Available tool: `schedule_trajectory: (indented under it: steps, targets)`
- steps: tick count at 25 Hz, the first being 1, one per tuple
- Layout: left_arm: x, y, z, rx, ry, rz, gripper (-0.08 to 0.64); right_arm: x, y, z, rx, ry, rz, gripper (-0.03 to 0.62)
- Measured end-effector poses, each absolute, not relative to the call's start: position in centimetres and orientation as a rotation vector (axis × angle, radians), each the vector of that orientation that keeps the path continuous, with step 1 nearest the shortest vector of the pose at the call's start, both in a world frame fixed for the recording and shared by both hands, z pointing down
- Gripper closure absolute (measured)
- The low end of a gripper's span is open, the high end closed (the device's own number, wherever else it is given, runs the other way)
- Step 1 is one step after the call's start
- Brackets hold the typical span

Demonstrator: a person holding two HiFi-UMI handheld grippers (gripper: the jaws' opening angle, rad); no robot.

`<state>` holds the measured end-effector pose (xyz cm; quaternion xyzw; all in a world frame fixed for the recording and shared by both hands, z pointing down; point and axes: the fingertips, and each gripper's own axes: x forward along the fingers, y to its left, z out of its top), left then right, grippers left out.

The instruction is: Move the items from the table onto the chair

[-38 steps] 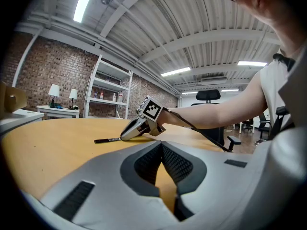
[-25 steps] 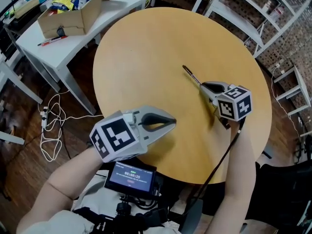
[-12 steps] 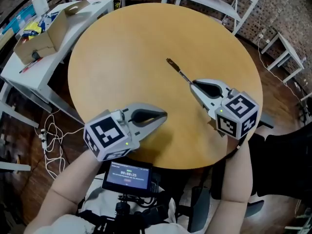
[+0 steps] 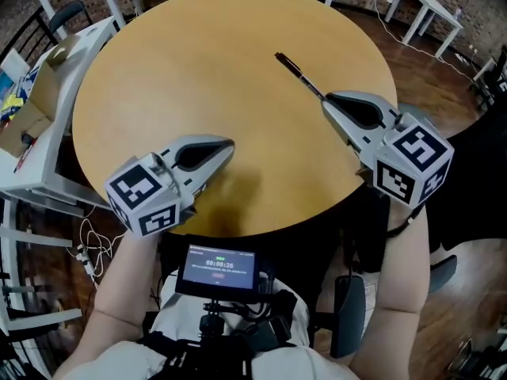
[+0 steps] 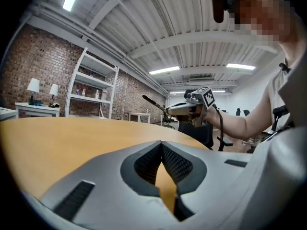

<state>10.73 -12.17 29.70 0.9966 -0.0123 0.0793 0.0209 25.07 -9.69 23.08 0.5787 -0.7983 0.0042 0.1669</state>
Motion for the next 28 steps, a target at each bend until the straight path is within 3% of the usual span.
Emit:
schedule_trajectory:
  steps: [10,28]
  targets:
    - [17.5,-7.7,29.5,3.092,0.169,0.269,0.551,36.4,1.0,23.6,2.010,-2.049,0.106,0.548]
    - [21.7,-3.4,29.4,3.084,0.333,0.274,0.551,46.8,13.4,33.1,2.333,-1.666,0.372,0.548]
